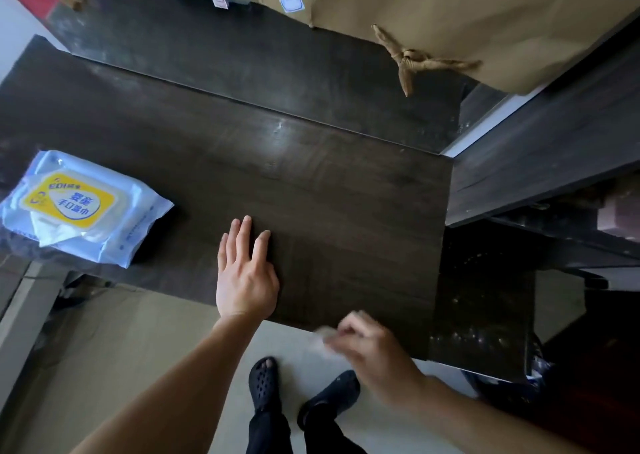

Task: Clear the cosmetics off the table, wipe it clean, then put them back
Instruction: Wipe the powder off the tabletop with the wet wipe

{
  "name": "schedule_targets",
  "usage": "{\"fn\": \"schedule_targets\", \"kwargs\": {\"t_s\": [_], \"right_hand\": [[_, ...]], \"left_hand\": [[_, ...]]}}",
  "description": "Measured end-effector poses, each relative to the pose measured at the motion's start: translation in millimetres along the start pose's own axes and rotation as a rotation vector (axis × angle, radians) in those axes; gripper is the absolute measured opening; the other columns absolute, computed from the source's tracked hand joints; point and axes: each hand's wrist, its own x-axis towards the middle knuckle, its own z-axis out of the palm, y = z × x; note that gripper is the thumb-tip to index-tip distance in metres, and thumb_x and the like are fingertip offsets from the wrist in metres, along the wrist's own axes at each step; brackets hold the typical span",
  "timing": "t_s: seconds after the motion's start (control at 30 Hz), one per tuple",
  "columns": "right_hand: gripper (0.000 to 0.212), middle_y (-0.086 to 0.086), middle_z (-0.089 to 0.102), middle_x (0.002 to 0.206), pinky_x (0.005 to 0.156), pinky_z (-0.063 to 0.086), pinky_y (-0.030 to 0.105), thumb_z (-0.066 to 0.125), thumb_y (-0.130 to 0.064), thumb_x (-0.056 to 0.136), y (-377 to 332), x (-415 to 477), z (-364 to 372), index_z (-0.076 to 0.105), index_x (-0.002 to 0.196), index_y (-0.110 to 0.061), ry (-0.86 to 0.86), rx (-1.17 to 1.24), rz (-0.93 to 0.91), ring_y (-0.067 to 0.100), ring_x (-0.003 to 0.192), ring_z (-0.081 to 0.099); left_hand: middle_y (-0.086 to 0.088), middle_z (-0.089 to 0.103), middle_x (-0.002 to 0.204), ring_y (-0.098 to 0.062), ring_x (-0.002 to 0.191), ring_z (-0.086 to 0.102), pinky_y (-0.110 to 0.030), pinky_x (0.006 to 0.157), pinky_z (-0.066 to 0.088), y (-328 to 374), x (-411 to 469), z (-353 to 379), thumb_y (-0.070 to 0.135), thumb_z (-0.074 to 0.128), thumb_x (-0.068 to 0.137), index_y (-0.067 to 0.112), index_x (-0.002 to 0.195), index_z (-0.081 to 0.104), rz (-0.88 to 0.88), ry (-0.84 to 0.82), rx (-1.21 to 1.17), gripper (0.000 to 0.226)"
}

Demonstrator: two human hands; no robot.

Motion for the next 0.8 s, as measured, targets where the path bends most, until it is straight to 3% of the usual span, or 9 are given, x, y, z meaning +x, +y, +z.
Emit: {"fn": "schedule_targets", "kwargs": {"t_s": [0.1, 0.2, 0.27, 0.37, 0.43, 0.53, 0.6, 0.7, 0.8], "right_hand": [[0.016, -0.001, 0.051, 0.075, 0.059, 0.038, 0.027, 0.062, -0.007, 0.085, 25.5, 75.6, -34.2, 0.067, 0.072, -0.014, 0.278, 0.008, 0.141, 0.016, 0.067, 0.051], [0.014, 0.005, 0.054, 0.077, 0.064, 0.034, 0.023, 0.063, 0.000, 0.080, 51.5, 151.3, -62.3, 0.070, 0.073, -0.009, 0.480, -0.157, 0.261, 0.024, 0.072, 0.056], [0.014, 0.007, 0.055, 0.078, 0.064, 0.039, 0.026, 0.062, 0.004, 0.076, 43.2, 158.5, -50.4, 0.069, 0.072, -0.007, 0.468, -0.234, 0.236, 0.028, 0.074, 0.054], [0.013, 0.001, 0.047, 0.081, 0.061, 0.042, 0.032, 0.065, 0.000, 0.079, 7.6, 102.6, -8.8, 0.063, 0.072, -0.011, 0.371, -0.220, 0.060, 0.019, 0.073, 0.045], [0.015, -0.002, 0.045, 0.083, 0.062, 0.042, 0.027, 0.063, -0.001, 0.084, -10.3, 41.4, 16.5, 0.064, 0.084, -0.016, 0.206, -0.132, -0.039, 0.015, 0.076, 0.044], [0.024, -0.007, 0.050, 0.080, 0.064, 0.039, 0.021, 0.060, -0.007, 0.085, -19.4, -7.9, 20.8, 0.064, 0.093, -0.029, 0.056, -0.069, 0.040, 0.007, 0.076, 0.046], [0.013, -0.008, 0.050, 0.079, 0.068, 0.039, 0.022, 0.061, -0.013, 0.088, -11.8, 4.3, 11.8, 0.069, 0.087, -0.023, 0.153, -0.059, 0.110, 0.009, 0.075, 0.049], [0.015, 0.002, 0.053, 0.080, 0.065, 0.039, 0.022, 0.060, -0.001, 0.083, -2.0, 41.6, 6.7, 0.071, 0.082, -0.011, 0.392, -0.093, 0.224, 0.019, 0.074, 0.051], [0.011, -0.002, 0.049, 0.080, 0.065, 0.037, 0.022, 0.062, -0.013, 0.088, -18.8, 27.4, 34.1, 0.065, 0.079, -0.018, 0.383, -0.122, 0.273, 0.014, 0.075, 0.046]], "left_hand": [[-0.025, 0.044, 0.140, -0.041, 0.136, 0.032, -0.050, 0.114, 0.022, 0.2, 0.2, -0.1, 0.012, 0.035, 0.077, 0.003, 0.119, 0.059, 0.010, 0.015, 0.000, 0.049], [-0.024, 0.044, 0.141, -0.041, 0.136, 0.032, -0.051, 0.114, 0.023, -0.3, -0.5, -0.6, 0.013, 0.034, 0.078, 0.003, 0.120, 0.059, 0.018, 0.019, -0.005, 0.049], [-0.025, 0.043, 0.141, -0.041, 0.137, 0.032, -0.051, 0.114, 0.022, -0.9, -0.3, -0.1, 0.013, 0.033, 0.078, 0.003, 0.120, 0.058, 0.020, 0.012, -0.009, 0.050], [-0.025, 0.043, 0.141, -0.041, 0.136, 0.032, -0.051, 0.114, 0.022, -1.9, -0.2, 1.4, 0.013, 0.033, 0.077, 0.003, 0.120, 0.059, 0.023, 0.016, -0.009, 0.051], [-0.026, 0.042, 0.142, -0.042, 0.136, 0.032, -0.052, 0.113, 0.023, -2.1, -0.1, 1.5, 0.014, 0.034, 0.077, 0.002, 0.120, 0.058, 0.027, 0.011, -0.013, 0.051], [-0.026, 0.041, 0.142, -0.043, 0.136, 0.031, -0.053, 0.113, 0.023, -3.0, -0.7, 1.5, 0.014, 0.034, 0.078, 0.001, 0.121, 0.058, 0.028, 0.005, -0.029, 0.050], [-0.026, 0.041, 0.142, -0.043, 0.136, 0.031, -0.052, 0.114, 0.022, -4.0, -0.6, 2.2, 0.013, 0.034, 0.078, 0.001, 0.120, 0.058, 0.035, 0.007, -0.028, 0.050], [-0.027, 0.041, 0.142, -0.043, 0.136, 0.031, -0.051, 0.114, 0.021, -5.6, -0.9, 4.3, 0.013, 0.033, 0.078, 0.001, 0.119, 0.057, 0.042, 0.005, -0.027, 0.049], [-0.027, 0.040, 0.142, -0.044, 0.136, 0.031, -0.051, 0.114, 0.020, -8.4, -2.2, 5.7, 0.013, 0.033, 0.079, 0.001, 0.119, 0.057, 0.061, 0.001, -0.046, 0.048]]}}
